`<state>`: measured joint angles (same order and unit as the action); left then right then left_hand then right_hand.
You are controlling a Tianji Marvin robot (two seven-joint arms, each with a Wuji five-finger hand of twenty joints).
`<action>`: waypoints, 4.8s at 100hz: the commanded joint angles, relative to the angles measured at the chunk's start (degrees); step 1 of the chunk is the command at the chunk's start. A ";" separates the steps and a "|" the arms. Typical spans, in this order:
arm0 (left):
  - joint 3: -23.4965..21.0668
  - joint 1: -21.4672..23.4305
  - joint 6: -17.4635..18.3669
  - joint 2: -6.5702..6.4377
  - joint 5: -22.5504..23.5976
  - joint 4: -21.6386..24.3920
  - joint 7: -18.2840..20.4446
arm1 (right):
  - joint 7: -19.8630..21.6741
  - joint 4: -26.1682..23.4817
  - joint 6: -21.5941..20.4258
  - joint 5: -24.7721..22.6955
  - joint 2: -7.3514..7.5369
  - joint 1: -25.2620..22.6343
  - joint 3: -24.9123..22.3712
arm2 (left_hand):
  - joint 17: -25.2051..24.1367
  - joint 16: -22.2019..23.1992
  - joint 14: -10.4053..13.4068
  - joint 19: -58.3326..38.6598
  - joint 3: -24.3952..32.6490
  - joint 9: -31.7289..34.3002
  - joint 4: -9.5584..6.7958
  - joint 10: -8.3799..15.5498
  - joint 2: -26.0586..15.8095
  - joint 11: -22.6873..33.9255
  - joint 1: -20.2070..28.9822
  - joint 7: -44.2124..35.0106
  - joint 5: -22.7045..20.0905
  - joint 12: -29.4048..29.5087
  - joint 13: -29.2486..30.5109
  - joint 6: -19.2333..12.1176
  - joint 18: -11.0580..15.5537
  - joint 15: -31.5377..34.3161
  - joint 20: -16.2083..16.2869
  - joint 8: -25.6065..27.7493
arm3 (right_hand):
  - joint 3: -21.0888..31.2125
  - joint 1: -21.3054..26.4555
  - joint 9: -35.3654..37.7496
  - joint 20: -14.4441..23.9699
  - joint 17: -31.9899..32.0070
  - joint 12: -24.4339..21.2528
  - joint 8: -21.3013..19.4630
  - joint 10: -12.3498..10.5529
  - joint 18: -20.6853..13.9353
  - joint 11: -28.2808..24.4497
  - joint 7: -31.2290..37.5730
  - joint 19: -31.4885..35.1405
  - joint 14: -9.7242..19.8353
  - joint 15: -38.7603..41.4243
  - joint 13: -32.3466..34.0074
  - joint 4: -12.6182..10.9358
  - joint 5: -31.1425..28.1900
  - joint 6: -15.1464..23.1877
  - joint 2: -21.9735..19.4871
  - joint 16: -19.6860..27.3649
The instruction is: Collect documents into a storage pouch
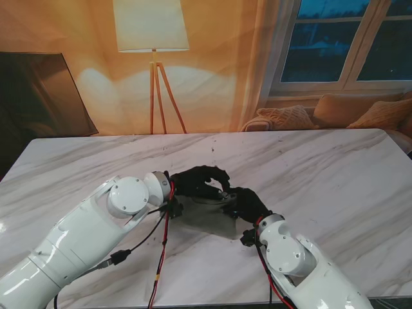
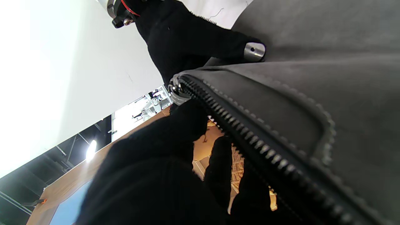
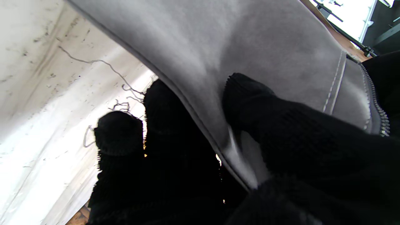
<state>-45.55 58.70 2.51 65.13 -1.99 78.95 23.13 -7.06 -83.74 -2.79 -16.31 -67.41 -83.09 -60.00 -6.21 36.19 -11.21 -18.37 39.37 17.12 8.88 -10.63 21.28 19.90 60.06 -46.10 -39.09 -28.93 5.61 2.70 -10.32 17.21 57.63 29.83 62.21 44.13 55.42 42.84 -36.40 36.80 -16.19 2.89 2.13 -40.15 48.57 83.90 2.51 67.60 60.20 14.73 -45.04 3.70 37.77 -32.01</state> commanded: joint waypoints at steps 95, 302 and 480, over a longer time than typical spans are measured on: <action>-1.36 1.40 4.16 -0.25 2.31 0.38 -0.99 | -1.25 0.49 0.35 -1.40 -0.39 -0.33 -1.11 | 1.10 17.47 -13.21 -39.06 9.08 27.53 0.92 -5.35 8.51 15.75 -11.30 1.37 1.84 -28.51 19.68 3.21 -5.31 31.98 -11.52 1.22 | 2.30 -1.10 0.67 -1.72 -5.73 0.80 -1.46 3.24 -0.05 -5.12 7.74 1.29 6.58 3.26 7.81 0.25 -0.82 1.78 0.13 -0.86; -4.02 1.82 6.31 -1.32 13.06 2.30 -4.52 | 0.51 -0.65 1.16 3.01 -0.39 -2.25 -3.51 | 21.54 31.64 -14.10 -60.85 2.83 48.19 -5.85 -3.89 2.80 58.58 -2.05 -13.97 -3.32 -33.58 51.18 2.71 -10.71 73.95 5.80 16.33 | -3.82 0.79 -2.72 0.55 7.64 2.58 -4.18 0.65 1.78 -0.62 3.33 -1.89 0.95 -3.85 -4.01 -0.80 -2.23 7.07 -7.74 0.89; -0.86 -2.36 11.71 -1.26 17.04 -1.75 -5.51 | 1.97 1.15 -4.72 2.75 0.18 -1.55 -4.01 | 20.60 30.51 -13.87 -59.57 1.95 48.34 -3.53 -4.20 3.88 55.96 -1.72 -13.27 -4.84 -32.61 49.39 0.40 -9.71 71.06 2.51 11.87 | -0.19 -3.76 17.10 -2.70 -16.34 4.47 -9.02 5.17 0.48 -15.29 9.68 27.43 1.31 17.96 15.33 0.56 -8.47 -0.34 -4.14 -2.10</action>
<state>-45.71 56.46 14.00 64.44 14.52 76.79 17.27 -5.89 -83.27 -7.05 -13.42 -67.37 -84.39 -63.91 14.37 66.90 -24.99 -75.36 38.67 62.96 7.08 -15.36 25.29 75.61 54.98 -53.87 -40.57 -62.36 53.81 6.77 -21.97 87.06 60.22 40.35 57.67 36.33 69.90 40.77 -52.02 40.53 -24.03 1.45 4.09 -54.01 55.63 102.28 1.96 84.90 74.58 17.05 -50.44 3.51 33.29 -34.33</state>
